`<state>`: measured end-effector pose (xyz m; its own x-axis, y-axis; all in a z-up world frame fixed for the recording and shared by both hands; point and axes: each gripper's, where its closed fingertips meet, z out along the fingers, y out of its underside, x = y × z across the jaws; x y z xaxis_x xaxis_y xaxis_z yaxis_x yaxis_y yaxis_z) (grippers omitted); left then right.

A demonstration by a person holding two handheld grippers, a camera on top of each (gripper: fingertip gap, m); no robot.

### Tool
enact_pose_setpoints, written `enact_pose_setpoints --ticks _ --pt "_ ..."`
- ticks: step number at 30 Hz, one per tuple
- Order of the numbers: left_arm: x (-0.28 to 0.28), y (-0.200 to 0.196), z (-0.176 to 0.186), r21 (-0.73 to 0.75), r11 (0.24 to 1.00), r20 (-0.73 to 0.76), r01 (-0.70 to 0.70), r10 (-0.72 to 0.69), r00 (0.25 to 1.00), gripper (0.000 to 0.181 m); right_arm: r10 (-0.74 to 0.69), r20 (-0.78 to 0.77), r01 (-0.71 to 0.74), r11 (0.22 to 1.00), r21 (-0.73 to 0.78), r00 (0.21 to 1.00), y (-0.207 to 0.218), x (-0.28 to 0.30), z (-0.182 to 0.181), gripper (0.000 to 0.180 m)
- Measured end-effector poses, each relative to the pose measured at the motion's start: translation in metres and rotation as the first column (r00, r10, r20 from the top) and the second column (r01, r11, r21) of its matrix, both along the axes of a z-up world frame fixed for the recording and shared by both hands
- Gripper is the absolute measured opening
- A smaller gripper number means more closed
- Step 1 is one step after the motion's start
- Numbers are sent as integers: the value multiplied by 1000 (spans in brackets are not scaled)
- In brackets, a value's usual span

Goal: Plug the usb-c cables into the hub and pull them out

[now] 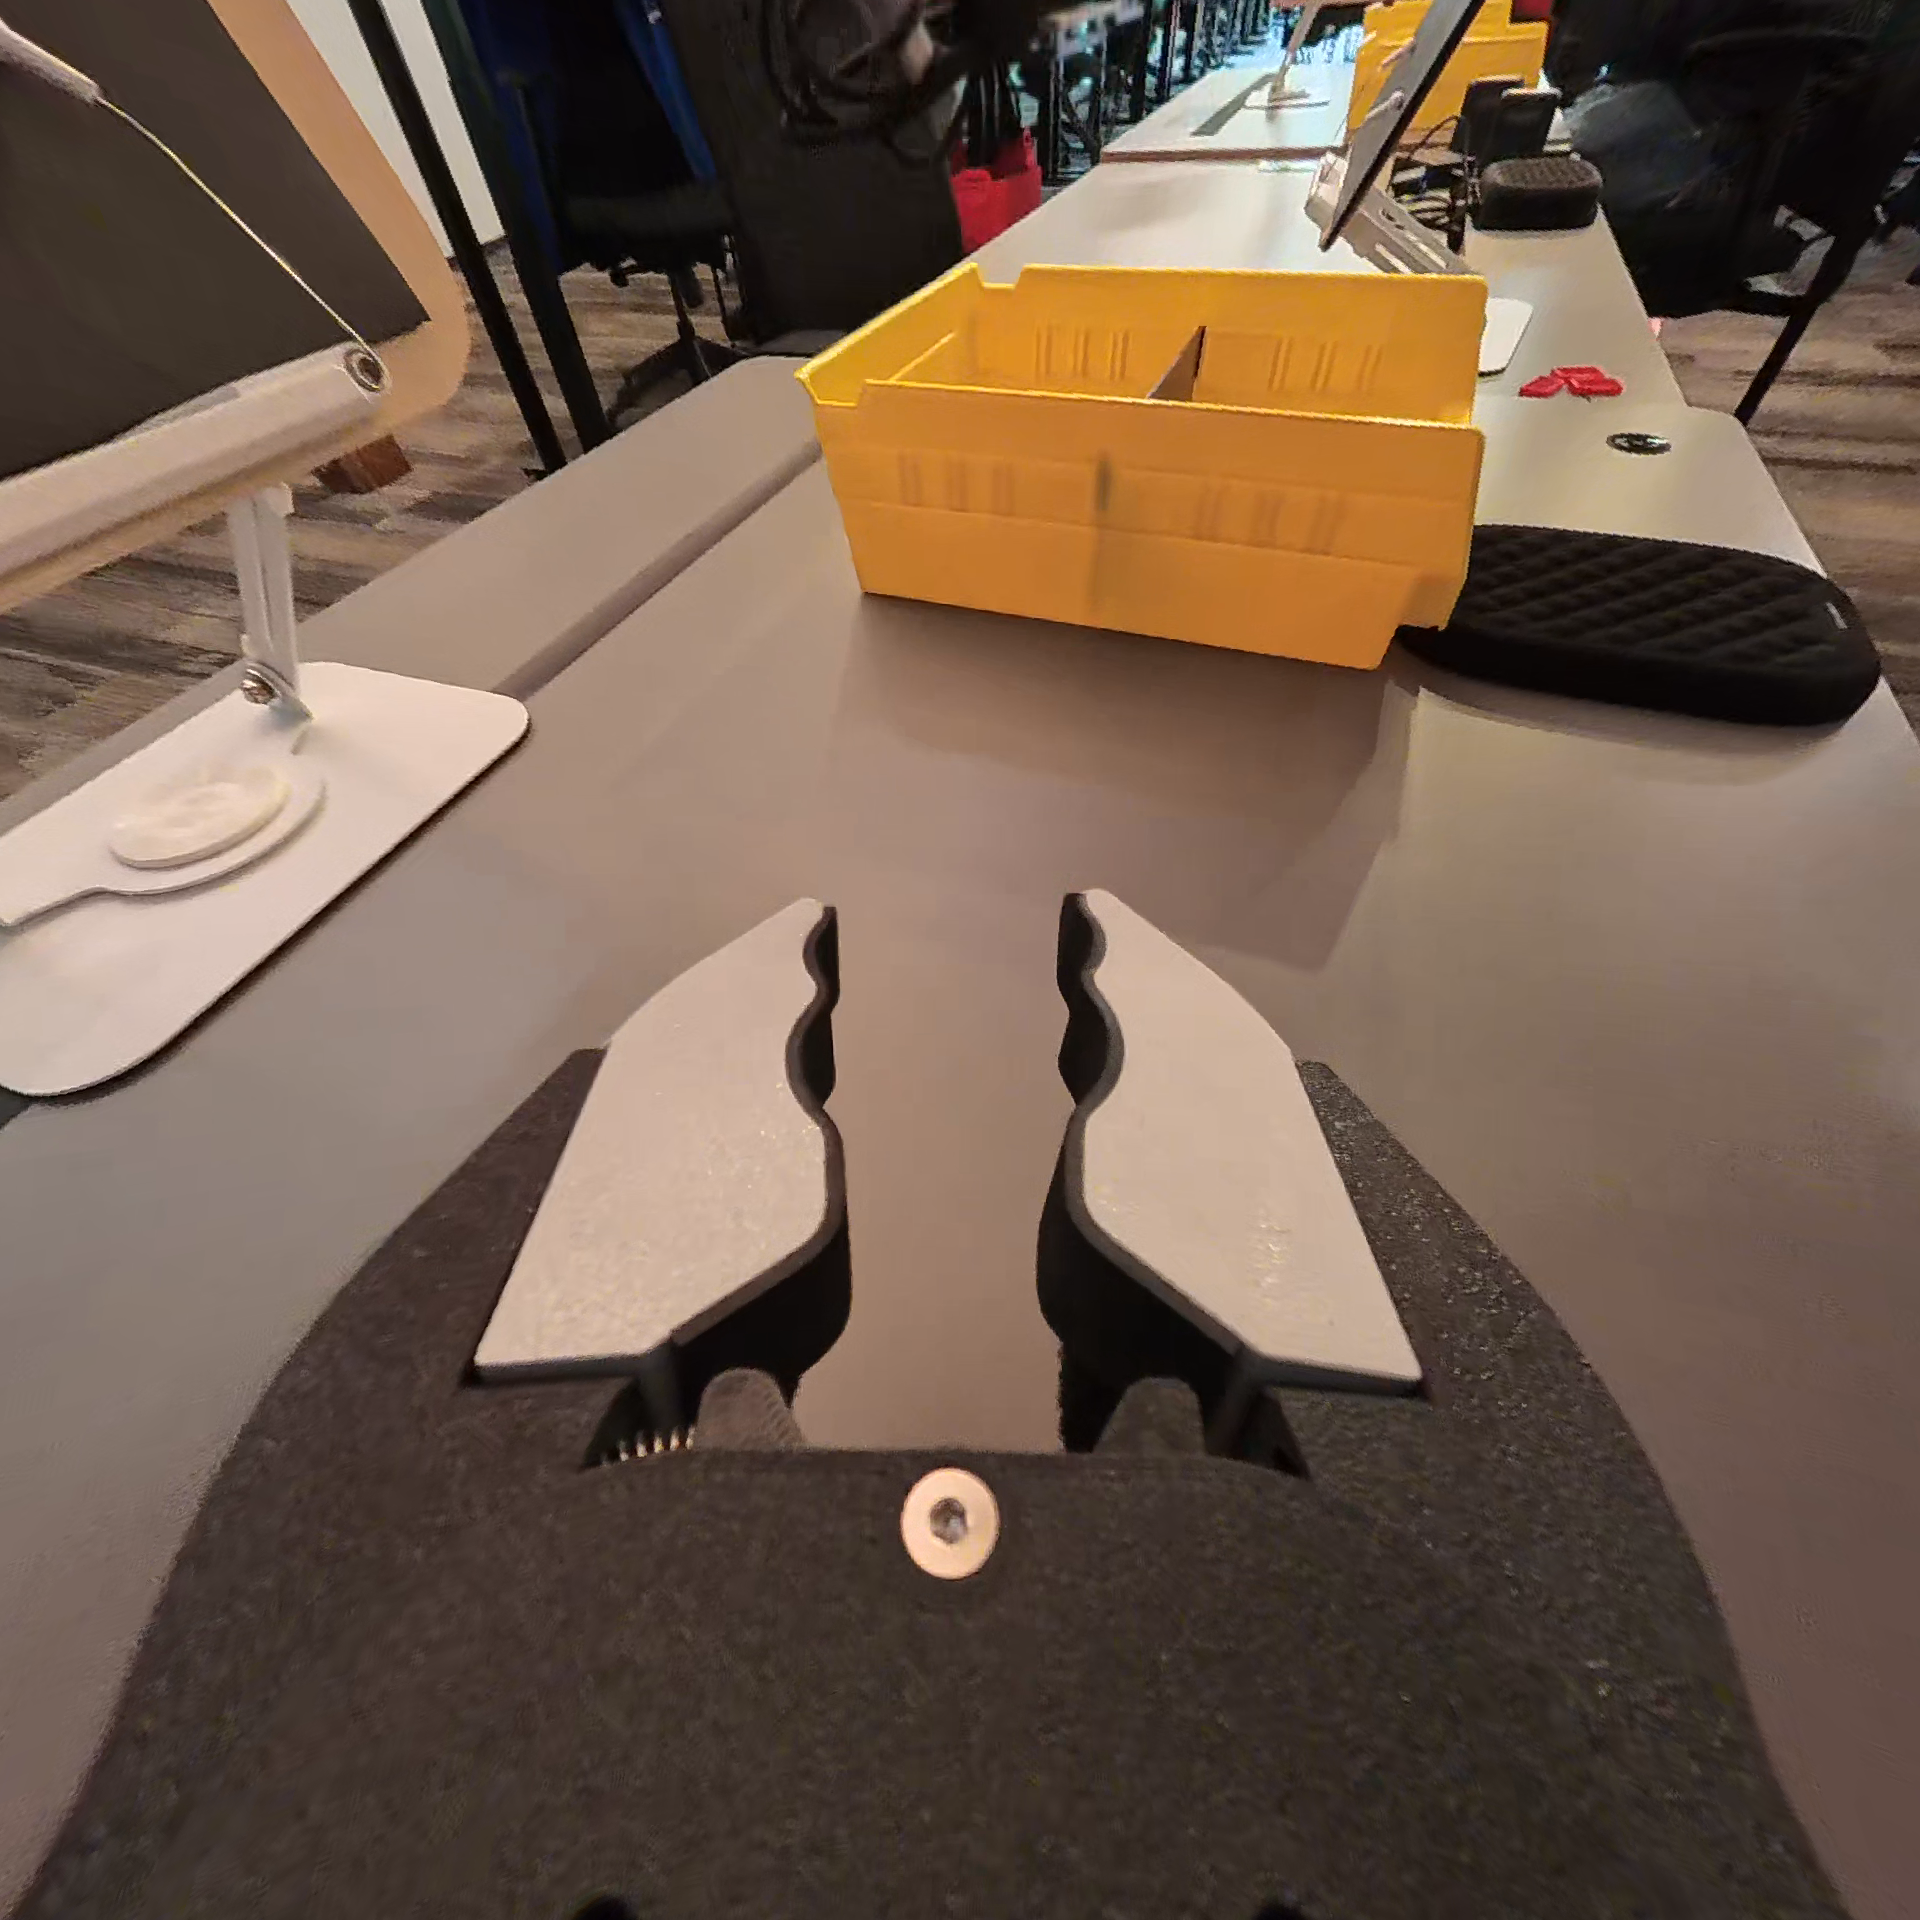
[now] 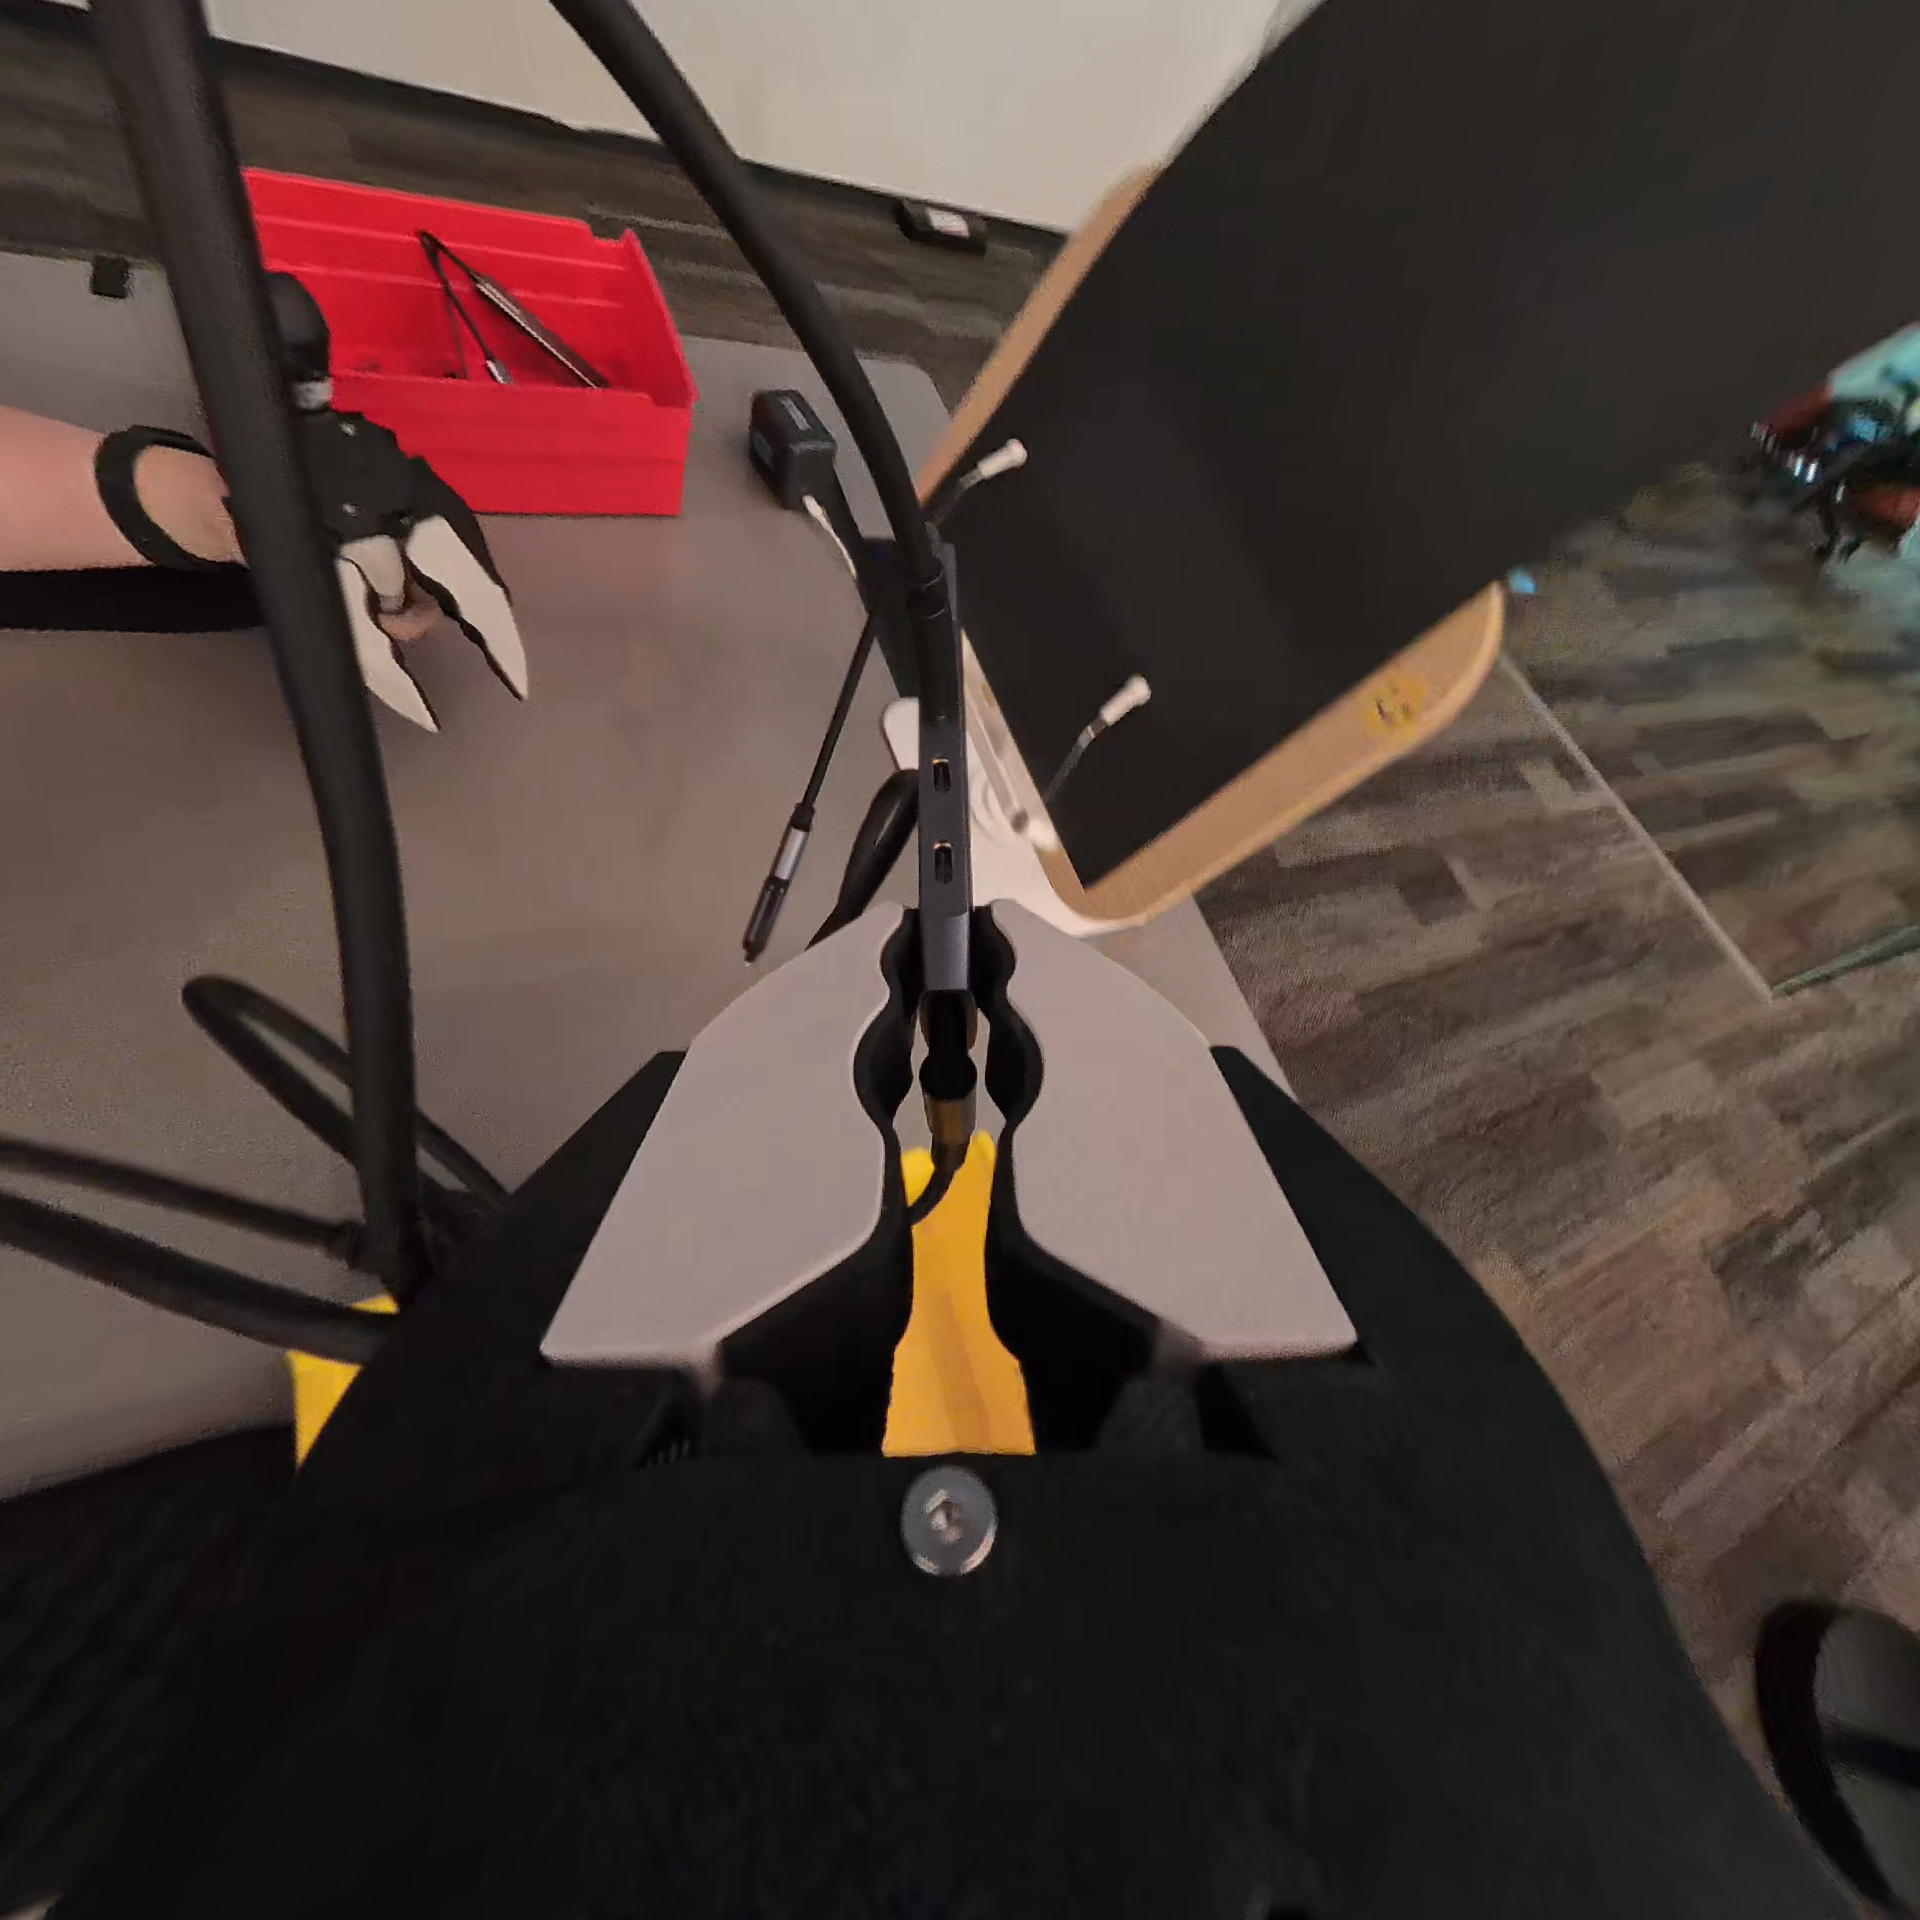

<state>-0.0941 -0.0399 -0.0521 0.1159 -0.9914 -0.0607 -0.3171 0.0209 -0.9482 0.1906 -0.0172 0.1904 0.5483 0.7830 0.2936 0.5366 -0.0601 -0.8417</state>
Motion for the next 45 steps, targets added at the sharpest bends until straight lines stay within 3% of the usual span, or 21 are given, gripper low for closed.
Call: enact_pose_setpoints --ticks 7,13,22,35,40,45 --pt "1 -2 0 -10 1000 1 11 -11 1000 39 -138 -36 130 976 -174 990 1 89 -31 10" --pt "3 -6 -2 -10 1000 -13 27 -27 1000 39 -165 -63 139 945 -297 984 6 124 -71 11" --pt "7 -13 -6 -2 999 -39 54 -54 998 39 -110 -47 80 902 -425 993 23 126 -115 11" --pt "10 -21 -8 -4 996 -55 85 -85 995 39 -44 35 57 753 -655 998 28 112 -184 10" --pt "10 -22 -8 1 996 -57 89 -89 994 39 -60 115 122 730 -673 992 33 118 -198 11" --pt "11 -23 -10 0 996 -66 93 -93 994 39 20 339 236 680 -694 941 26 130 -235 11"
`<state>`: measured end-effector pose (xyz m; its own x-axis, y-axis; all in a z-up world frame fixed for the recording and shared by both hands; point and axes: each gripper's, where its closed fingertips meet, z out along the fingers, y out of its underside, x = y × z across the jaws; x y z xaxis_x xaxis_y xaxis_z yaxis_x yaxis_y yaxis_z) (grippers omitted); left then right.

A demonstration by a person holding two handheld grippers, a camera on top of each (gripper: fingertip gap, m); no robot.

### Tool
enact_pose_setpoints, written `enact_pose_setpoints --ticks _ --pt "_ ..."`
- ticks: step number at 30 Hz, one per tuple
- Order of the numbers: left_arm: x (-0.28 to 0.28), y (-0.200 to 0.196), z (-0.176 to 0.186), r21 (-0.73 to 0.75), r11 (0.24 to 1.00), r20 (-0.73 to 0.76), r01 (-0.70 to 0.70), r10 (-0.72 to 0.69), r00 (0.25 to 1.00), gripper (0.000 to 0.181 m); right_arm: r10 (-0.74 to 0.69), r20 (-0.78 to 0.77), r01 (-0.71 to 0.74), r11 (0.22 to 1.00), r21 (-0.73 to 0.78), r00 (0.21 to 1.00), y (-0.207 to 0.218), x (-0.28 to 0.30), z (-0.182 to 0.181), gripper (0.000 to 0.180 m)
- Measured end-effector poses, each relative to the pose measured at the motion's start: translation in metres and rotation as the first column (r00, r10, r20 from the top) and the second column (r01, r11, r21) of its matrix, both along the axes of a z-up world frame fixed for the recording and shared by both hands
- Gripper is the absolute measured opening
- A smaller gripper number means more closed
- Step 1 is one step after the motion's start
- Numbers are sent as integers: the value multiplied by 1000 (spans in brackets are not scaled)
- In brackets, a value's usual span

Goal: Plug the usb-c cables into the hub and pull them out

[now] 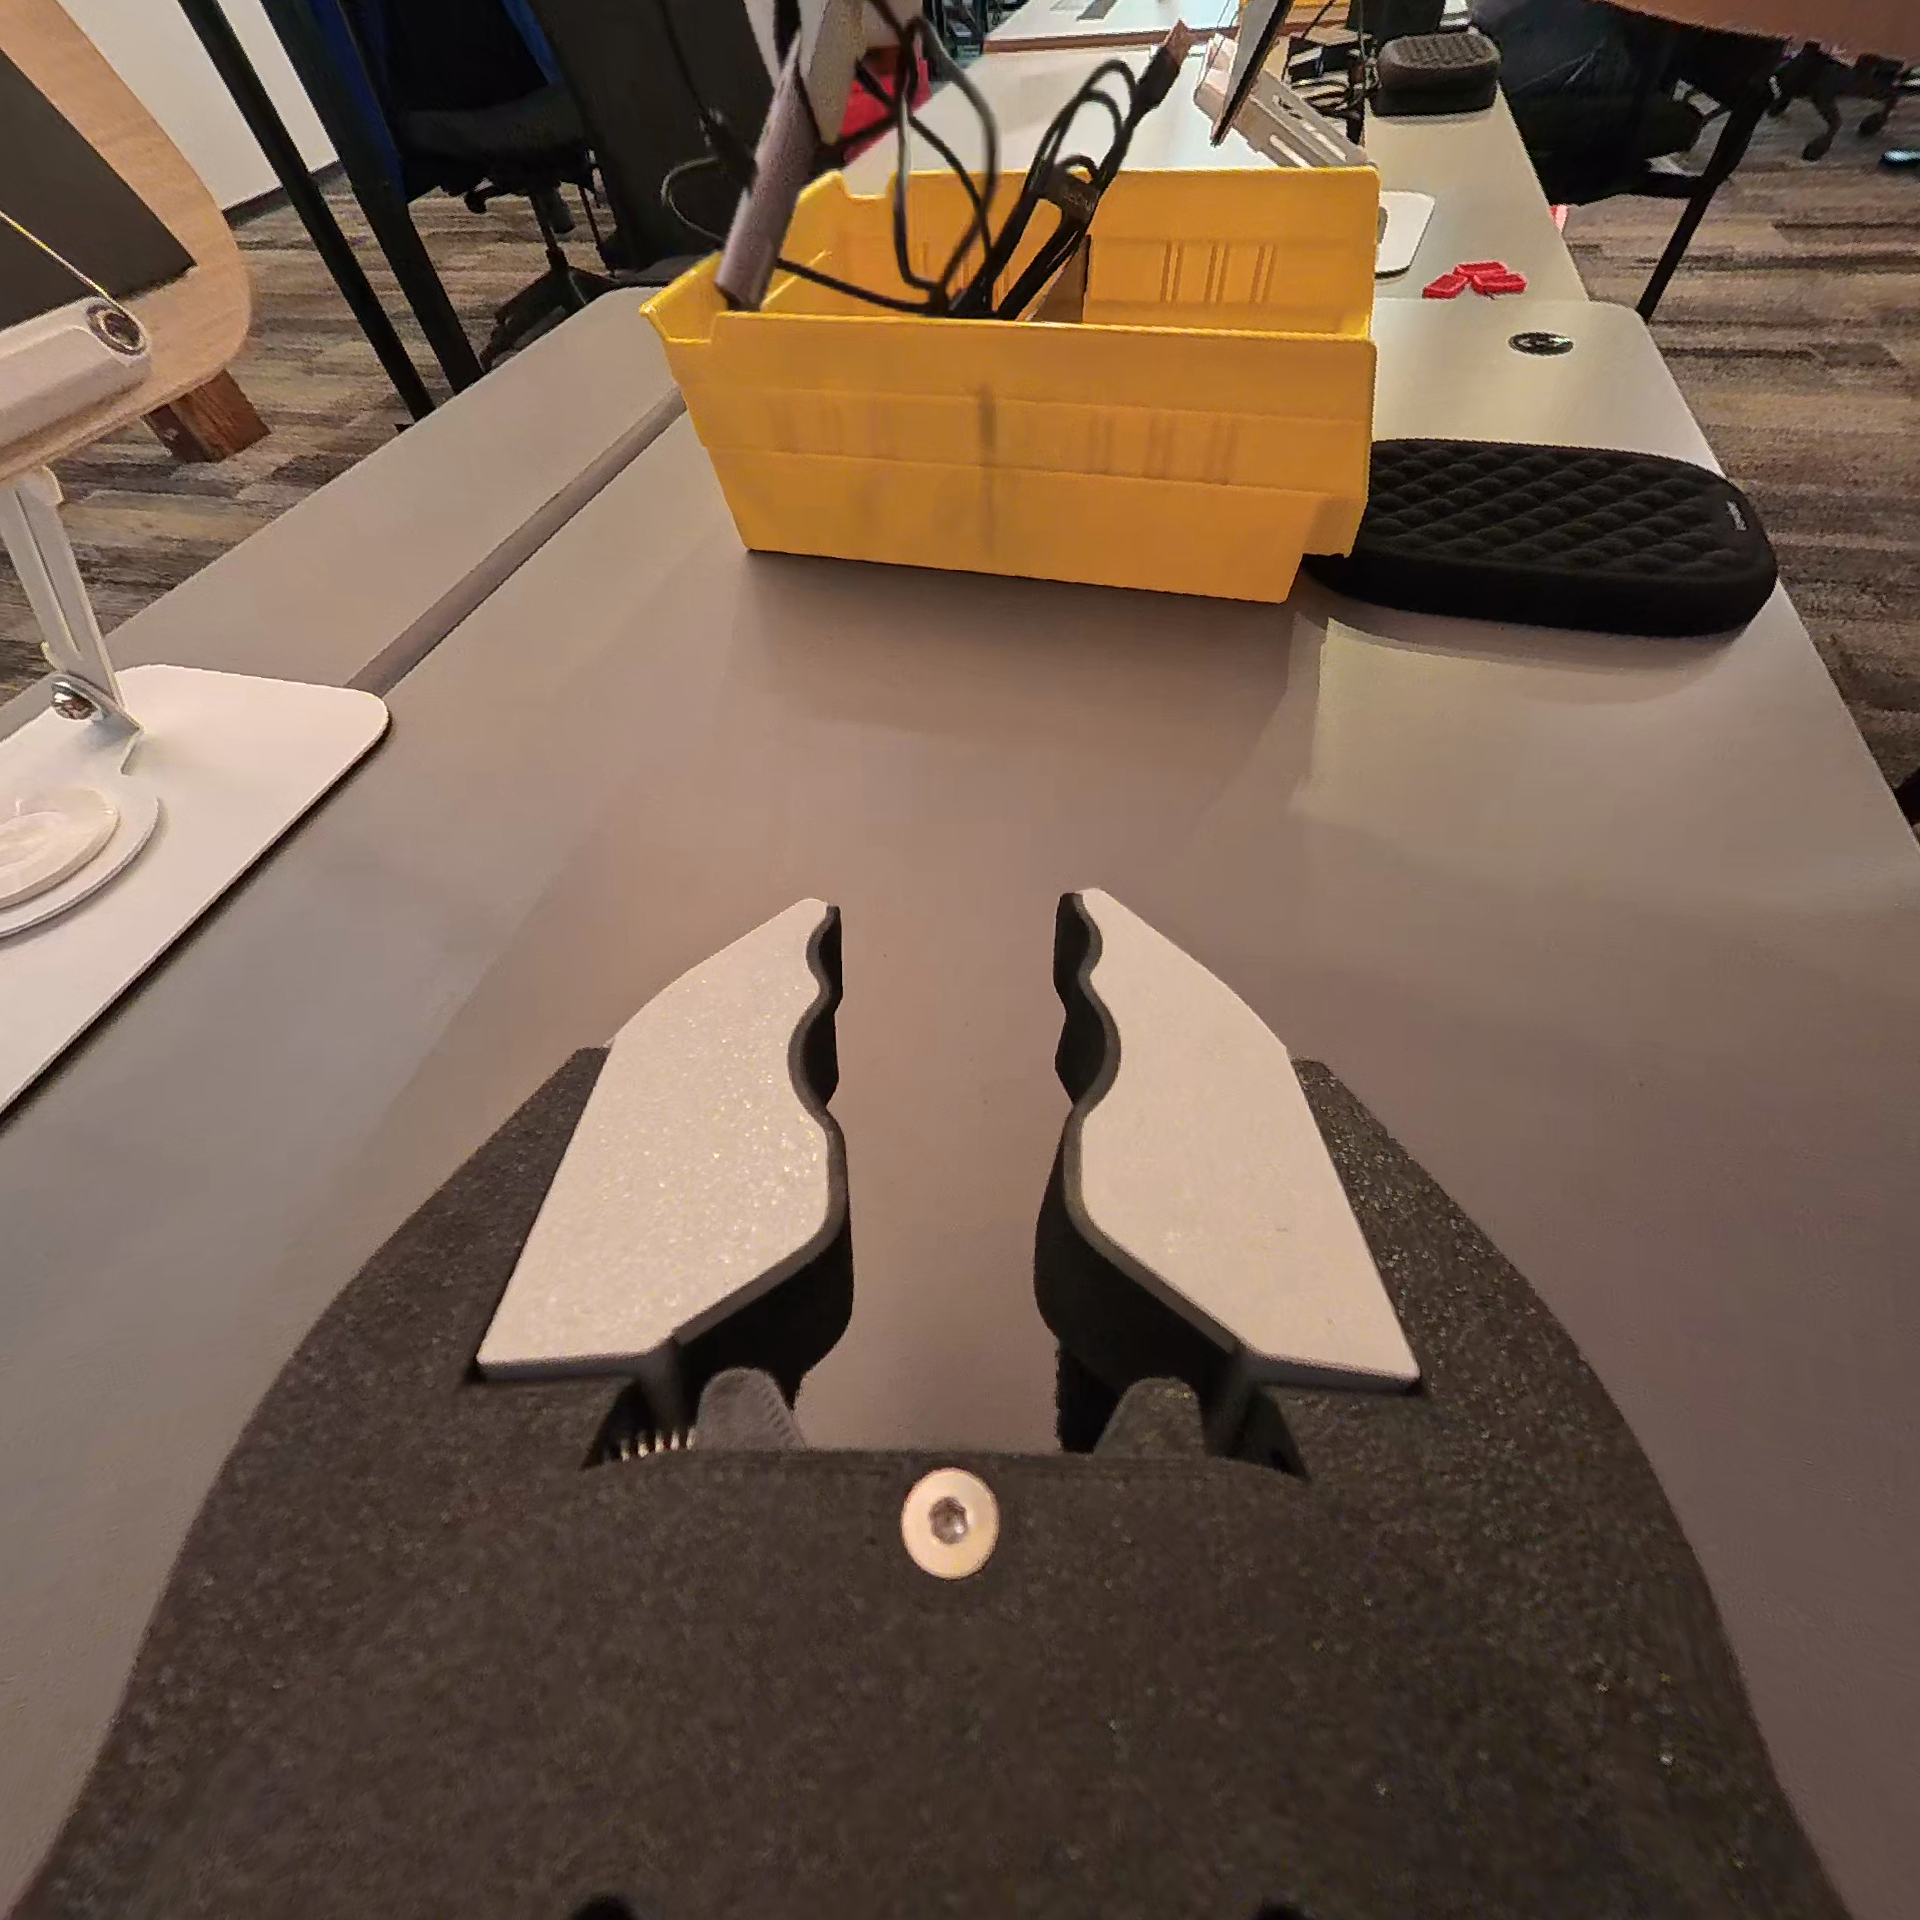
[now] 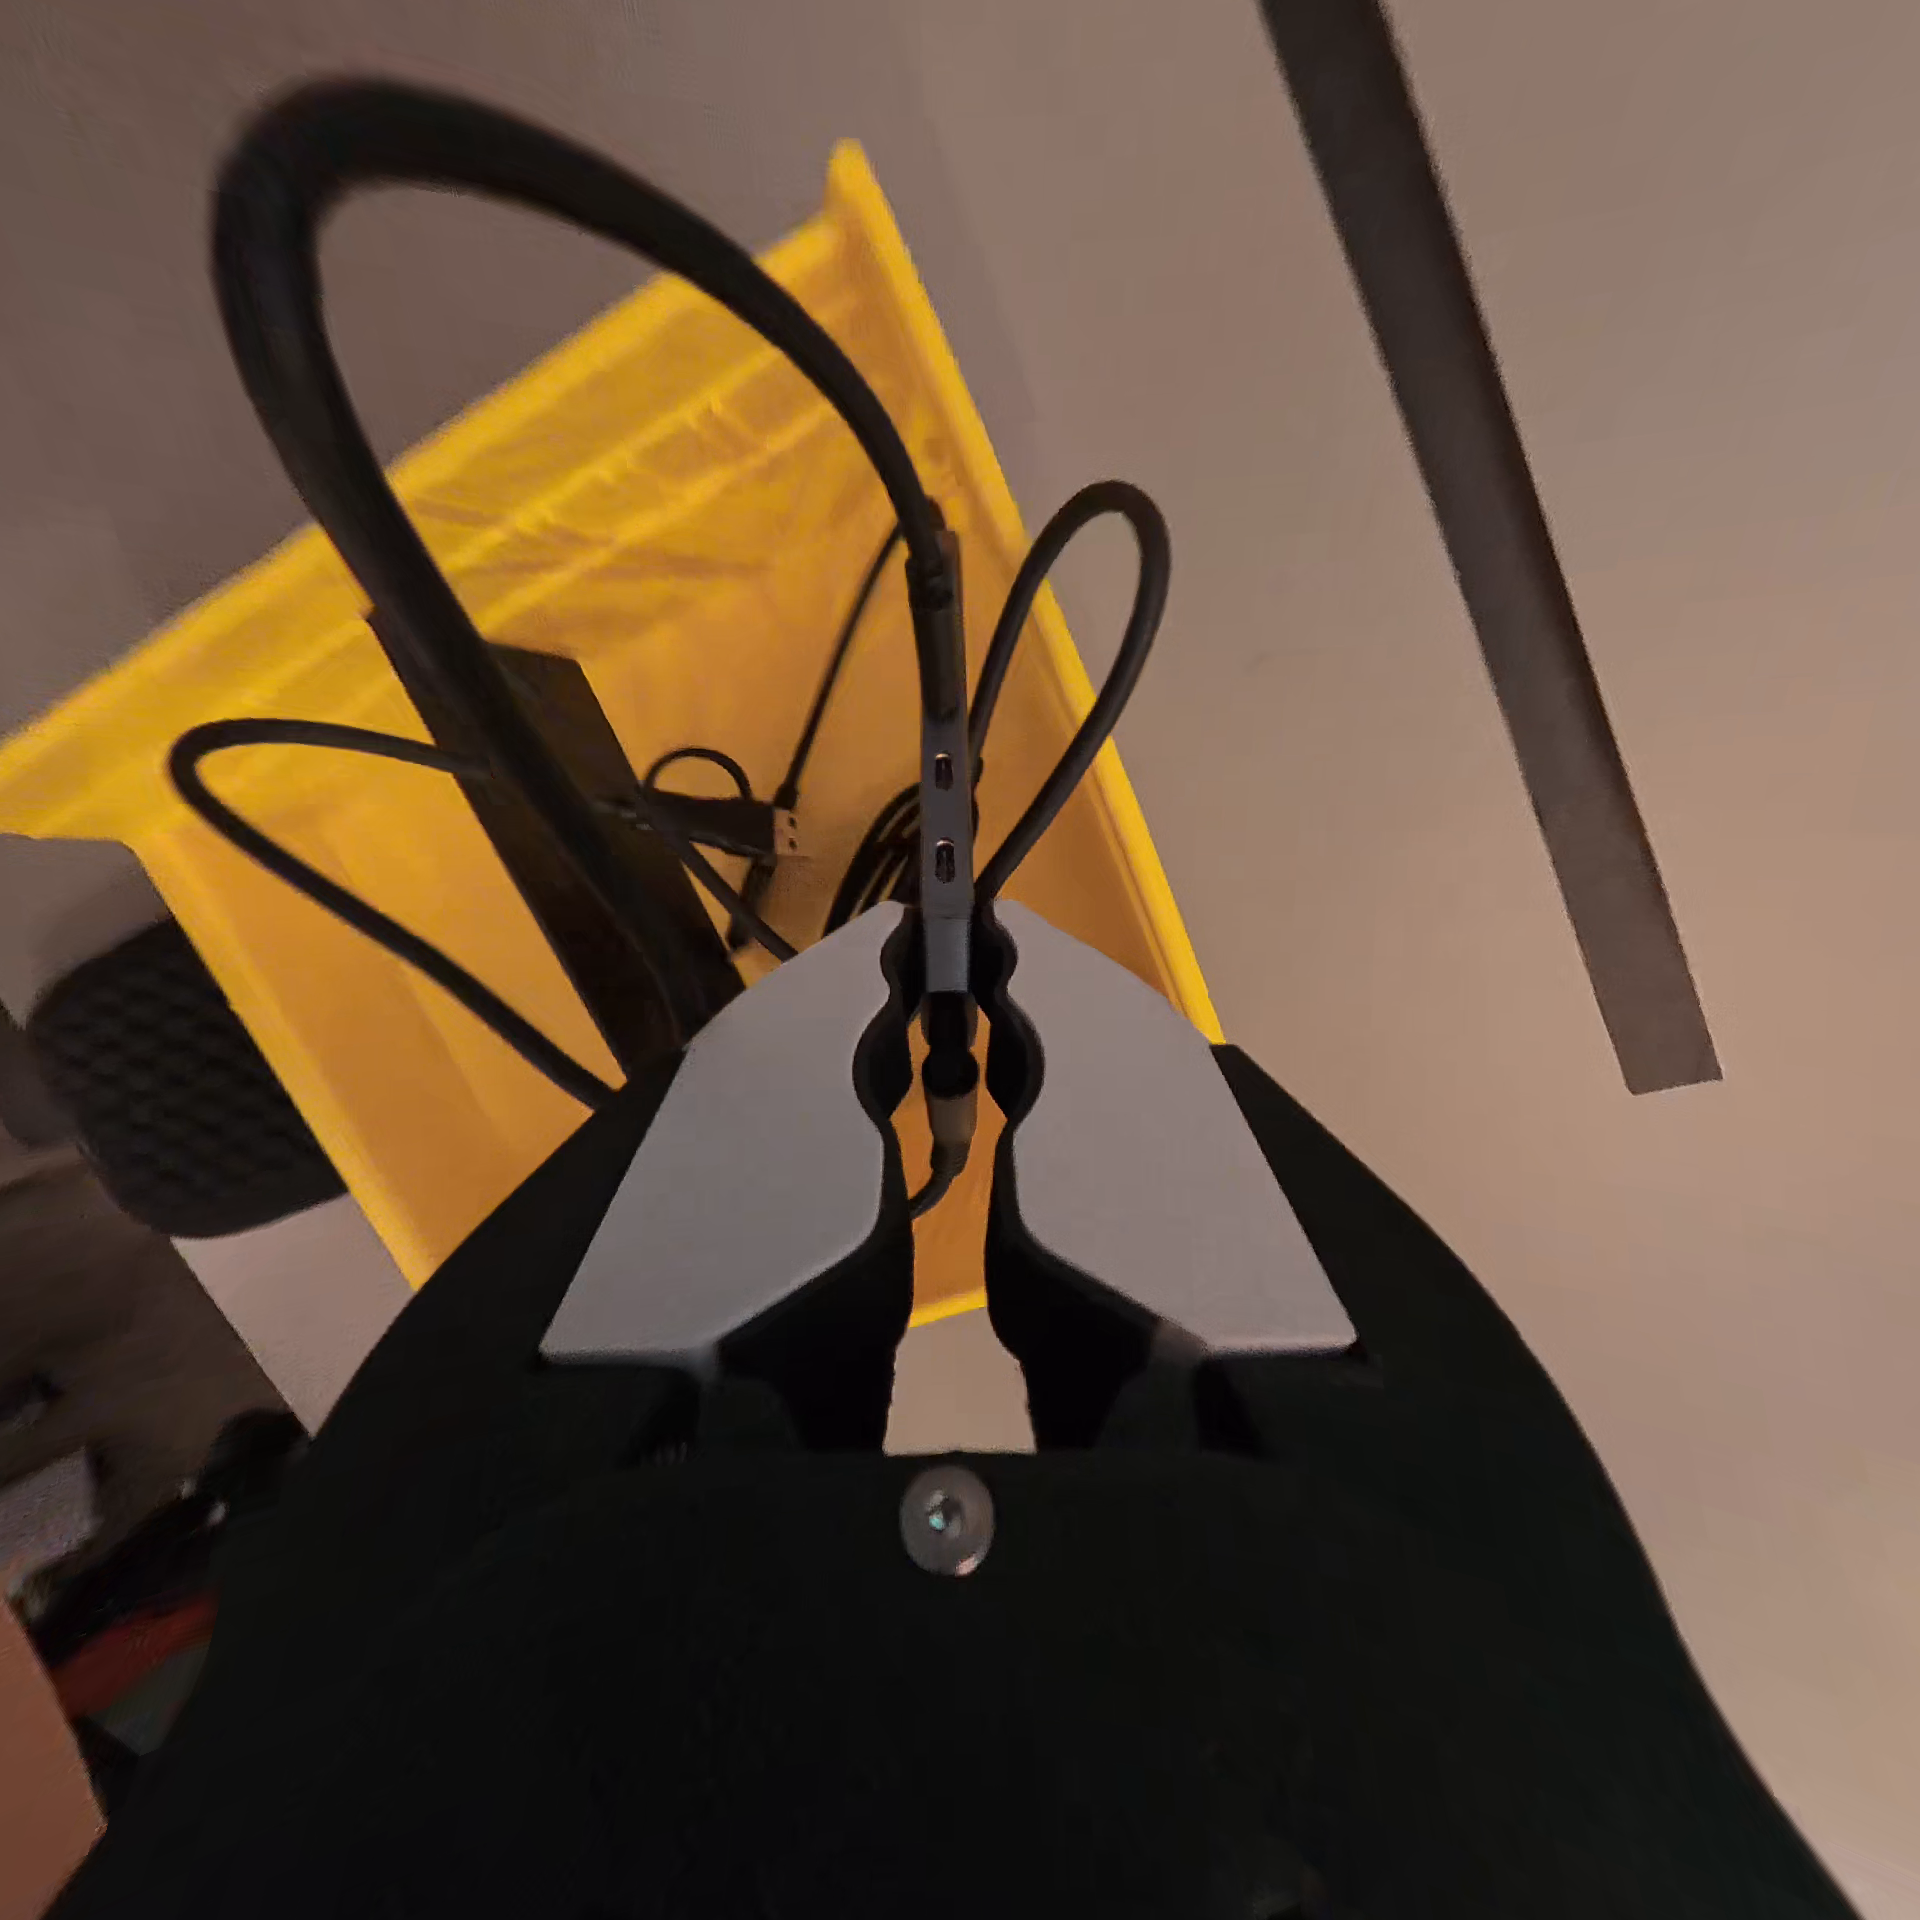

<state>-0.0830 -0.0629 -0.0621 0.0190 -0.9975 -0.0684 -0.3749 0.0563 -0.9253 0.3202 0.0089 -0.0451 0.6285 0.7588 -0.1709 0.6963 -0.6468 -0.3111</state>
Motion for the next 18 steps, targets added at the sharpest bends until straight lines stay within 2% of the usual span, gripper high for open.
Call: enact_pose_setpoints --ticks 3,6,10,14,18 --pt "1 -1 -1 3 1000 -7 4 -4 1000 39 72 82 -68 996 -50 994 -4 -7 -22 11" --pt "1 -2 -2 5 1000 -9 4 -4 1000 39 127 176 -127 992 -10 976 0 -9 -27 11" --pt "0 0 0 -5 1000 0 -3 3 1000 41 125 237 -150 985 88 963 1 -8 -9 20" --pt "-2 1 6 -7 1000 21 -7 8 1000 42 77 336 -146 972 185 939 -8 5 21 21" --pt "-3 0 14 -13 1000 49 -5 5 999 42 19 369 -114 964 239 929 -26 10 50 21"
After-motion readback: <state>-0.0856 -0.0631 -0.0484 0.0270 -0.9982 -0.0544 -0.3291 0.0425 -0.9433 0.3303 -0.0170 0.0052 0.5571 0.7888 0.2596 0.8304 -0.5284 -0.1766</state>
